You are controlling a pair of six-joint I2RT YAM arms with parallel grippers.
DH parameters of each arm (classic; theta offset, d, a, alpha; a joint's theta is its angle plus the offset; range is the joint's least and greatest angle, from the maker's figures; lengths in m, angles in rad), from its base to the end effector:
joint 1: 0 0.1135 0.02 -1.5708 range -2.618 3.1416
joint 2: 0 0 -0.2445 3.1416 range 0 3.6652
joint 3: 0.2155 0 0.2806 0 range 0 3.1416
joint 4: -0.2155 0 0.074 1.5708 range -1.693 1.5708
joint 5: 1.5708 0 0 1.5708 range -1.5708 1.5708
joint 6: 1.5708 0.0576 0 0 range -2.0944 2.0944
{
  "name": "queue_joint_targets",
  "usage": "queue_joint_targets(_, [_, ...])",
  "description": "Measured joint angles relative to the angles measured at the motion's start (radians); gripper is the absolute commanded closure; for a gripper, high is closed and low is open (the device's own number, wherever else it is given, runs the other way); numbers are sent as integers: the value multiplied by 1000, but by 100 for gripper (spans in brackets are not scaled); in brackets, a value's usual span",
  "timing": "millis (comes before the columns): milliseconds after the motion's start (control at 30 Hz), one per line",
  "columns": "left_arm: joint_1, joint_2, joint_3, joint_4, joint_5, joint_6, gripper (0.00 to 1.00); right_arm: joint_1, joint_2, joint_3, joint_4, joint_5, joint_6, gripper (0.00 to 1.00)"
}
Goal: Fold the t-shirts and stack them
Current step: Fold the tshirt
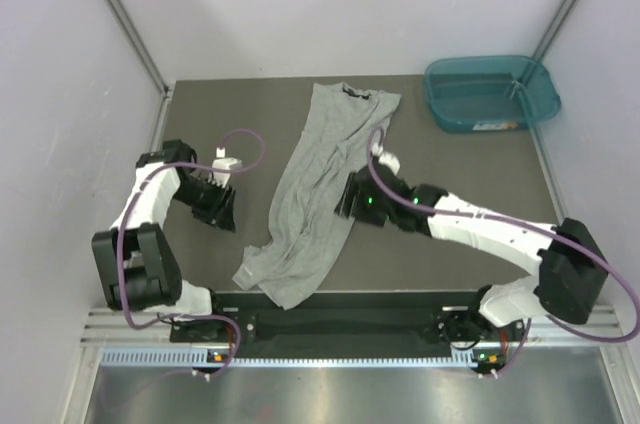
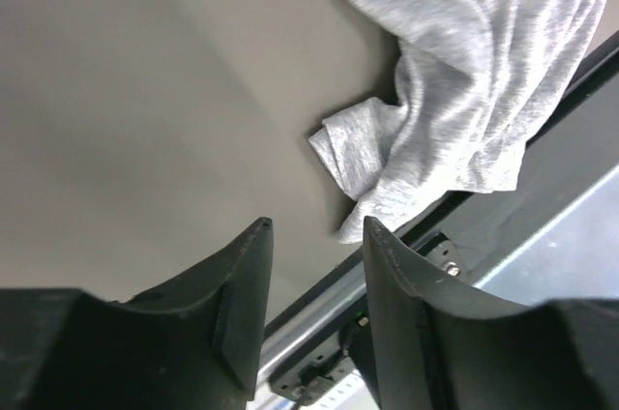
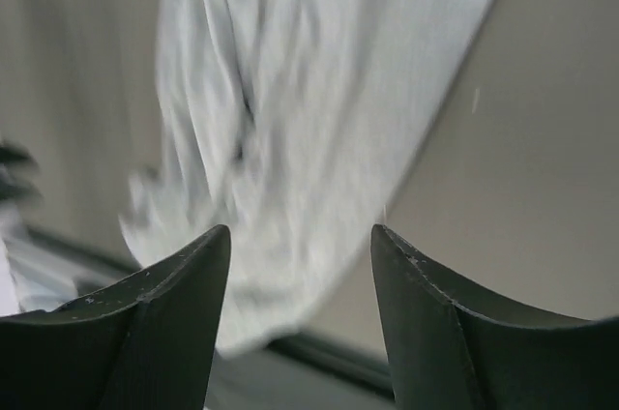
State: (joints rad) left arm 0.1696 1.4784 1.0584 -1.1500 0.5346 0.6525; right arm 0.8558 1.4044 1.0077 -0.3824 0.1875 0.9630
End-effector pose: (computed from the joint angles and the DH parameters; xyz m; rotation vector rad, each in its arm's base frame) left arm 0.2733 0.0170 0.1764 0.6797 2.7589 -0.7129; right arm 0.2365 0.2561 0.2123 0.2259 2.4250 0.6620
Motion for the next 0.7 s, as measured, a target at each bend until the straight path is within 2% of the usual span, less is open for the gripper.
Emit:
queue_joint_targets(133, [-18,-158,-43,6,18,66,45,163,-61,-130,-25,0,94,43])
queue_joint_targets(267, [-34,-294,-139,-9,58,163,43,283,-39,-162,-26,6,162,45])
queue_joint_targets(333, [-40,-302,-174,-25,76,214,43,332,-18,-163,-3,5,195,48])
queue_joint_targets(467, [-45,-274,-235,-45,86,311,43,433,49,-187,112,12,332,46])
queue_joint_targets(600, [-47,-267,-265,-65,109,376,42,579,215,-157,198,33,461,45])
queue_joint_targets(700, [-47,-265,-270,-60,116,383,42,640,336,-92,291,34,556,47])
